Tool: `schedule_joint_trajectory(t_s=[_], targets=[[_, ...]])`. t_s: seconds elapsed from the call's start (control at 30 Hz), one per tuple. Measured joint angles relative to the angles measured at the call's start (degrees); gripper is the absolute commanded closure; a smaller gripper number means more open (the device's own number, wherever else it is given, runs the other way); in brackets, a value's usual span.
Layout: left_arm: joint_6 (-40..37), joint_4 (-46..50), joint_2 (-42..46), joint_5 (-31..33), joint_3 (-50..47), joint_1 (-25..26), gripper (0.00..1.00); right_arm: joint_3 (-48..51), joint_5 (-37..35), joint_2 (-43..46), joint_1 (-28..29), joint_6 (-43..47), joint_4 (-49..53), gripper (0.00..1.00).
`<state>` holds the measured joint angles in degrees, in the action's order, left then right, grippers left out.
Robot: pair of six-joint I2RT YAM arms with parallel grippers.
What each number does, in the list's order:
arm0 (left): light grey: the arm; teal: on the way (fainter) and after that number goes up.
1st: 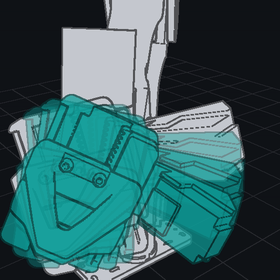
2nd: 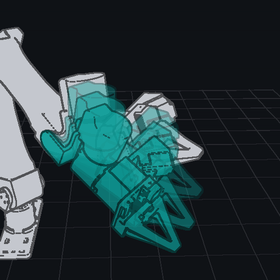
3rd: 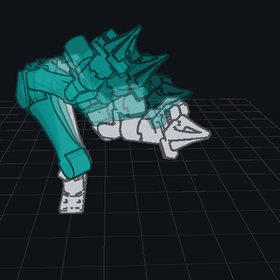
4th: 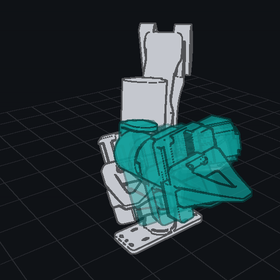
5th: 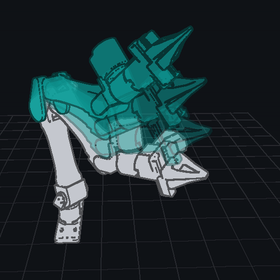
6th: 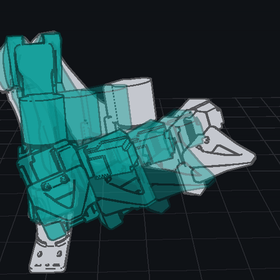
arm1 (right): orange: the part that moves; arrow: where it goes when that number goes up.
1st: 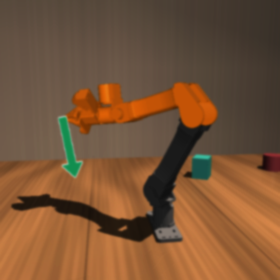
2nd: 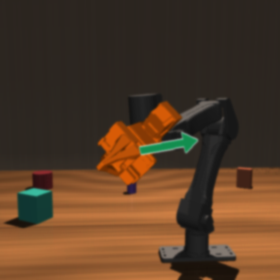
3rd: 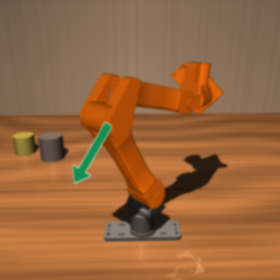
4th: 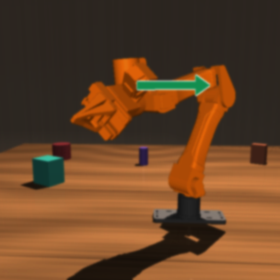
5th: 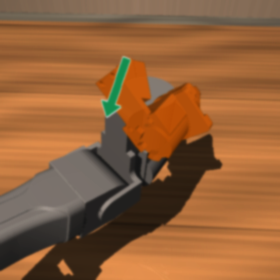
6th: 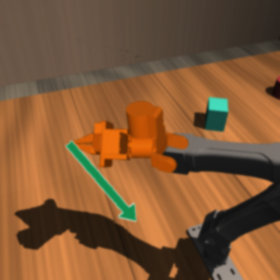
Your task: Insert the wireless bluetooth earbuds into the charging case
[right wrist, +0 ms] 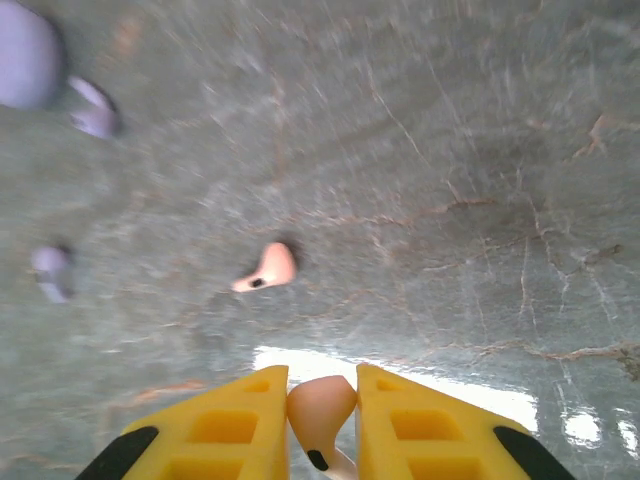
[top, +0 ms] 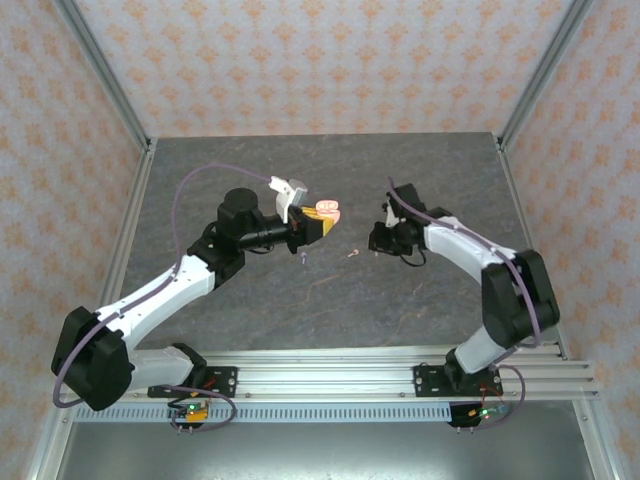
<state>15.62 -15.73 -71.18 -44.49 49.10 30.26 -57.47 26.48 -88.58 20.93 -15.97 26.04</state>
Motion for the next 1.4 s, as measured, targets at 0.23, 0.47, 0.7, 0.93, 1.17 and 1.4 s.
schedule_joint_trajectory(t_s=[0.23,0.47,0.7,0.93,1.17,1.4], targets=[[3.02,-3.43,-1.75,2.60,-0.09,0.00,1.00,1.11,7.06,8.66,-3.37,-2.97,-4.11,0.79],[5.57,-5.77,-4.17,5.03,-0.09,0.00,1.00,0.98,10.03,15.47,-3.34,-5.05,-5.16,0.79],[5.84,-6.08,-6.34,5.07,-0.09,0.04,1.00,-1.62,12.57,18.86,-2.93,-6.80,-6.47,0.79],[3.82,-6.23,-6.64,4.07,-0.07,0.50,1.00,-7.45,13.88,19.23,0.68,-6.73,-6.69,0.79],[1.90,-6.21,-8.94,1.55,0.46,0.70,1.00,-11.08,13.99,19.23,3.72,-6.49,-6.80,0.79],[0.90,-6.23,-9.14,-0.52,1.53,1.79,1.00,-12.07,12.79,18.75,6.01,-5.79,-6.54,0.79]])
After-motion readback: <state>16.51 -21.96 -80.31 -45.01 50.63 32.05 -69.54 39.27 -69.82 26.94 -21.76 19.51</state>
